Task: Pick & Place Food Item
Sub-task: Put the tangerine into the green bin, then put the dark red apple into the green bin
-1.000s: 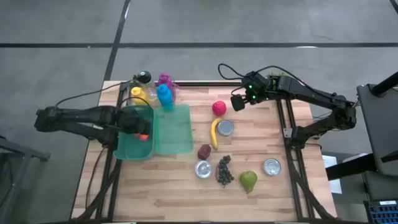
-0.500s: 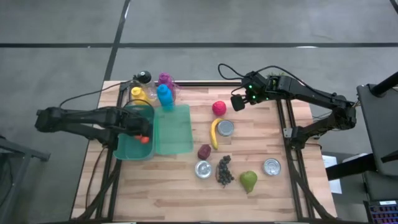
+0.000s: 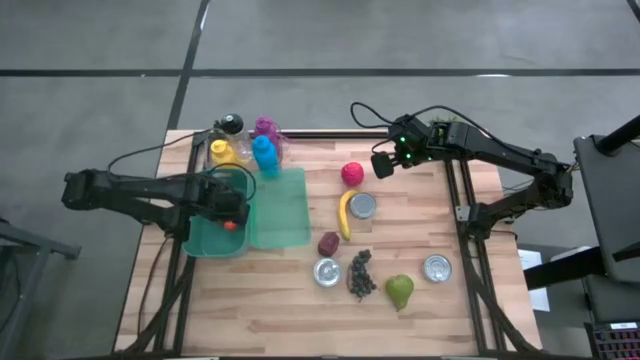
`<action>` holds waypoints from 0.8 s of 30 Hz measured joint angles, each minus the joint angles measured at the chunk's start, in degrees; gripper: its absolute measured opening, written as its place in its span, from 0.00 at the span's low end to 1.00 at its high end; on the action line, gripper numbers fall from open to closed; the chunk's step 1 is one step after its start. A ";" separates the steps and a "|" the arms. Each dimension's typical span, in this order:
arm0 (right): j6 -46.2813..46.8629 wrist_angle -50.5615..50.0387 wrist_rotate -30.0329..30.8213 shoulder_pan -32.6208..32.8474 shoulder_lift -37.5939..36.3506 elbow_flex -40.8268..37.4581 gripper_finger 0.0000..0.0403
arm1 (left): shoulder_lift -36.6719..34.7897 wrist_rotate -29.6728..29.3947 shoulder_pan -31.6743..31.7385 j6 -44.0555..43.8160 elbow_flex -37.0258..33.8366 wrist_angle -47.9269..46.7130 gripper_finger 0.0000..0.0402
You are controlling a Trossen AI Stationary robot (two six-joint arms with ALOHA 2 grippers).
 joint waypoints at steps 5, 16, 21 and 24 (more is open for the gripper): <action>-0.01 0.00 -0.02 0.01 0.00 0.00 0.94 | 0.00 0.00 0.00 0.07 0.32 0.39 0.33; 0.01 0.01 0.00 -0.01 0.01 0.00 0.94 | -0.02 0.16 0.00 1.20 0.34 2.38 0.52; 0.01 0.02 0.00 0.01 0.00 0.00 0.94 | -0.02 0.22 0.00 1.37 0.35 2.51 0.54; 0.01 0.02 0.00 0.00 0.00 0.00 0.94 | -0.02 0.22 0.00 1.63 0.37 2.51 0.54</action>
